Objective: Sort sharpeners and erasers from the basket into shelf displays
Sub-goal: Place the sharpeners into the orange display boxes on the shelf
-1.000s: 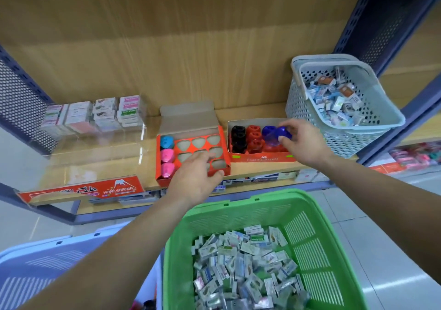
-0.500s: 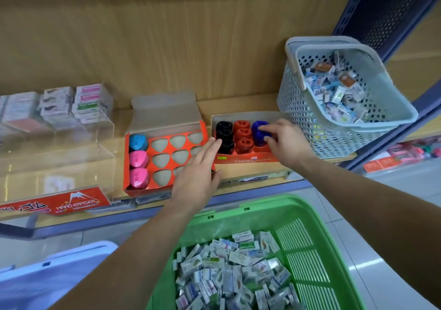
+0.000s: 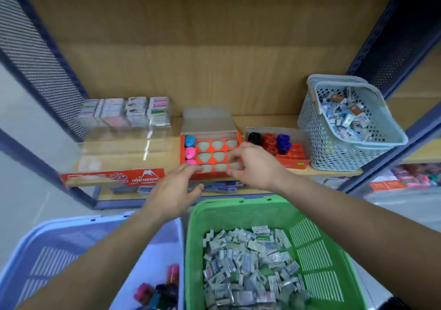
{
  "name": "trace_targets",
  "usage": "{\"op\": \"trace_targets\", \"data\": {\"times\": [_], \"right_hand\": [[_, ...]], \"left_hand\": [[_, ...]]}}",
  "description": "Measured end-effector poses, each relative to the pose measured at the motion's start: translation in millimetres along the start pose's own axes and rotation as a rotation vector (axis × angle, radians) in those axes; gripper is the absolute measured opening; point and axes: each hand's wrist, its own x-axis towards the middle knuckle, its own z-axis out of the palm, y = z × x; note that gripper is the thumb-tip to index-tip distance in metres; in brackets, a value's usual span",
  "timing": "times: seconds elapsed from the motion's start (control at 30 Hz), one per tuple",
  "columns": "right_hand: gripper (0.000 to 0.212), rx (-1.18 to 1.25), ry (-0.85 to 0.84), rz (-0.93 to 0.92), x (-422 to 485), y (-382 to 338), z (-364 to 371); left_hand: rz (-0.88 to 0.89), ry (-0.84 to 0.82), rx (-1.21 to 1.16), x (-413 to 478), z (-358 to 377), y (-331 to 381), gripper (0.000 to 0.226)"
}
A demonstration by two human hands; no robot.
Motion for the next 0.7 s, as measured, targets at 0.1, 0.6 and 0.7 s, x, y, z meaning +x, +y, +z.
{"op": "trace_targets", "data": {"times": [0.1, 0.6, 0.7], "right_hand": [[0.031, 0.063, -0.109, -0.126, -8.6, -74.2, 47.4], [0.086, -0.039, -0.736, 0.057, -6.0, -171.7, 349.1], [0.101, -0.020, -0.881, 0.039, -6.6, -167.3, 378.2]], "left_hand": [[-0.189, 0.014, 0.009, -76.3, -27.0, -64.9, 0.037], [-0.685, -0.479, -0.073, -258.0, 59.2, -243.1, 0.065], [-0.597, -0.644, 0.027, -233.7, 73.5, -271.3, 0.100]]}}
